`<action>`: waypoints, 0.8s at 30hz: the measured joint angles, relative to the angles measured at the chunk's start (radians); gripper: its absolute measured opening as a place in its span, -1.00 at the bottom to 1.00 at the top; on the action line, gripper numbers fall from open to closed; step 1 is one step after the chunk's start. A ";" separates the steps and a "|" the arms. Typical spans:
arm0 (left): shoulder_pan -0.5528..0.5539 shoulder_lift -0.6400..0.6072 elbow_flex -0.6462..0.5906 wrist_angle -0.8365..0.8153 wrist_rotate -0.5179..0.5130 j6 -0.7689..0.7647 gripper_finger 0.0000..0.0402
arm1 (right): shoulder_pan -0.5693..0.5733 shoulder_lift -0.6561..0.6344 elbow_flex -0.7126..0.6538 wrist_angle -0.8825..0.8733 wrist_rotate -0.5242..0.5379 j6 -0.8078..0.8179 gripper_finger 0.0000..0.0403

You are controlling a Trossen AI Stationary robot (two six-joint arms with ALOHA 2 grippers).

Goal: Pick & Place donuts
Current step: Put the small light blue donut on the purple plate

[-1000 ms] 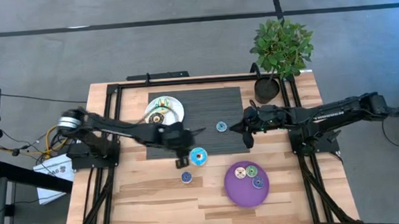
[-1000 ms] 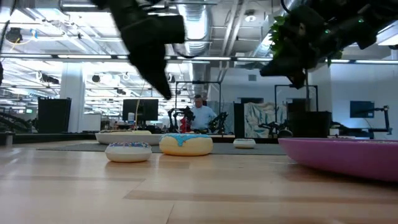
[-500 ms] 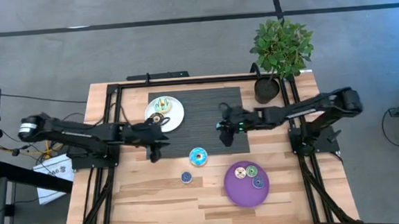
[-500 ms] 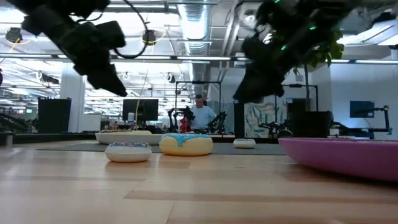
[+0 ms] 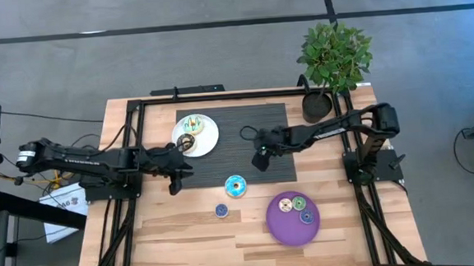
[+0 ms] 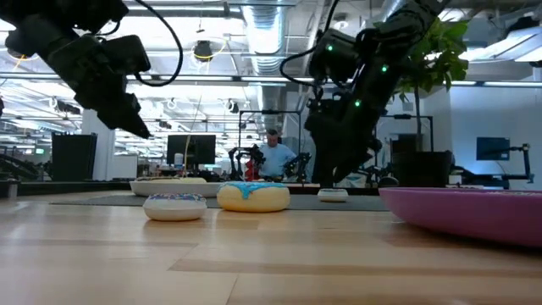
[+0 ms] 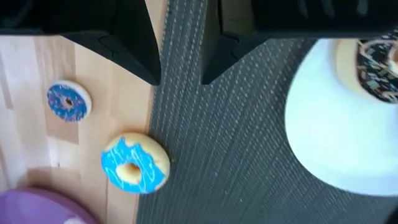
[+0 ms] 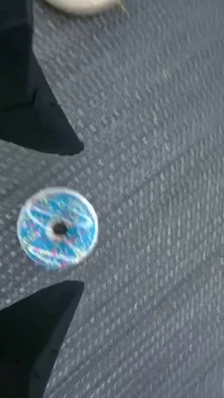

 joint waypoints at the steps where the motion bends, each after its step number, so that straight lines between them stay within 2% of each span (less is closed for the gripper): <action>1: 0.000 0.000 -0.005 0.000 0.008 -0.005 -0.47 | 0.000 0.003 0.000 -0.012 0.020 0.023 0.70; 7: 0.000 0.000 -0.012 -0.007 0.036 -0.013 -0.47 | -0.010 0.013 -0.001 -0.037 0.050 0.119 0.77; 16: 0.000 0.001 -0.012 0.003 0.047 -0.009 -0.47 | -0.024 0.072 0.000 -0.034 -0.020 0.312 0.65; 24: 0.000 0.001 -0.012 0.003 0.057 -0.014 -0.47 | -0.002 0.084 0.001 -0.033 0.026 0.337 0.58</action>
